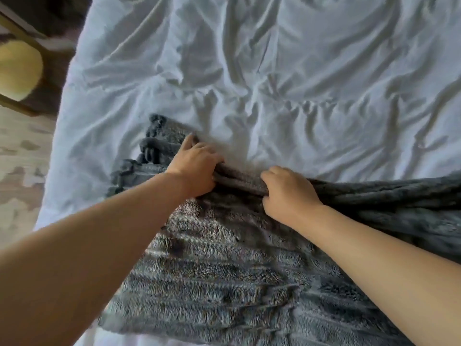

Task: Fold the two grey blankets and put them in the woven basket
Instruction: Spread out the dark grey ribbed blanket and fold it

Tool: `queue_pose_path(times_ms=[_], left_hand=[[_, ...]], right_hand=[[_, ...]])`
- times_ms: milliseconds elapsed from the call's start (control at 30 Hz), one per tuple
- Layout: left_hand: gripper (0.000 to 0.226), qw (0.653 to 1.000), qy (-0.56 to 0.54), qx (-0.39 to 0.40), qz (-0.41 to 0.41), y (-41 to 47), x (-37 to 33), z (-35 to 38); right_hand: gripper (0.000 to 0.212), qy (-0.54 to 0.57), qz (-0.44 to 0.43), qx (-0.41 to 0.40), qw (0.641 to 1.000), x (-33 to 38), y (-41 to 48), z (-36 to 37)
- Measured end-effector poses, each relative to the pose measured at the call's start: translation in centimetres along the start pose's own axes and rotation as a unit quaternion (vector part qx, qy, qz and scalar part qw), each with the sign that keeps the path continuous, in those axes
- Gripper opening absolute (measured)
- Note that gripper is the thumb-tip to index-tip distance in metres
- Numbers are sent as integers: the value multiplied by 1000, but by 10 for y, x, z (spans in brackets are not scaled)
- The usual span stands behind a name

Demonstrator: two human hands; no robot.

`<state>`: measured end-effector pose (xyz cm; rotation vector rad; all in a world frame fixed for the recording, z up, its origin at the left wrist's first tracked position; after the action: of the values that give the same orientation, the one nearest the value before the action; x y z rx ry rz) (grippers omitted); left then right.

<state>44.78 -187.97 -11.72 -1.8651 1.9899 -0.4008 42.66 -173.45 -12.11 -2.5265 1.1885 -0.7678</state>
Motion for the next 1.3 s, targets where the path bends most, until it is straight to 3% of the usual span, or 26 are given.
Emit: queue_pose_path(times_ms=[67, 133, 300, 400, 567, 700, 900, 1067, 1167, 1300], left_hand=[[46, 999, -1, 31, -32, 3, 43, 3], [33, 998, 25, 40, -32, 2, 70, 1], [20, 996, 76, -30, 42, -22, 81, -20], [9, 998, 27, -4, 60, -50, 83, -31], [43, 999, 1, 28, 20, -100, 67, -31], [56, 998, 13, 19, -64, -129, 51, -8], [70, 986, -19, 23, -164, -164, 38, 32], [51, 983, -13, -9, -182, -162, 53, 12], [44, 989, -13, -24, -144, -149, 54, -5], [39, 988, -63, -65, -125, -150, 43, -22]], right_hand=[[9, 11, -8, -1, 1000, 11, 15, 1], [13, 23, -16, 0, 1000, 29, 33, 3], [23, 17, -56, 1, 998, 89, 63, 0], [39, 8, -56, -33, 998, 107, 58, -18], [35, -70, -67, -23, 995, 118, 15, -12], [43, -162, 33, 12, 986, 70, -8, 5], [27, -256, 217, -15, 942, -33, -64, -24], [11, -262, 354, -57, 896, -113, -148, -82], [17, -175, 380, -29, 908, -141, -191, -87], [20, -94, 309, -60, 944, -97, -182, -69]])
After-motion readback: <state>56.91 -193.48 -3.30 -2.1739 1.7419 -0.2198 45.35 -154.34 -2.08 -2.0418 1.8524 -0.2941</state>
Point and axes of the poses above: each hand's wrist, its own y-axis towards the middle knuckle, its own z-axis out of the palm, x = y × z, the point moved 9 cm from there along y, towards the middle knuckle, and after that the axes turned 4 degrees about z, right-handed, at the moved point
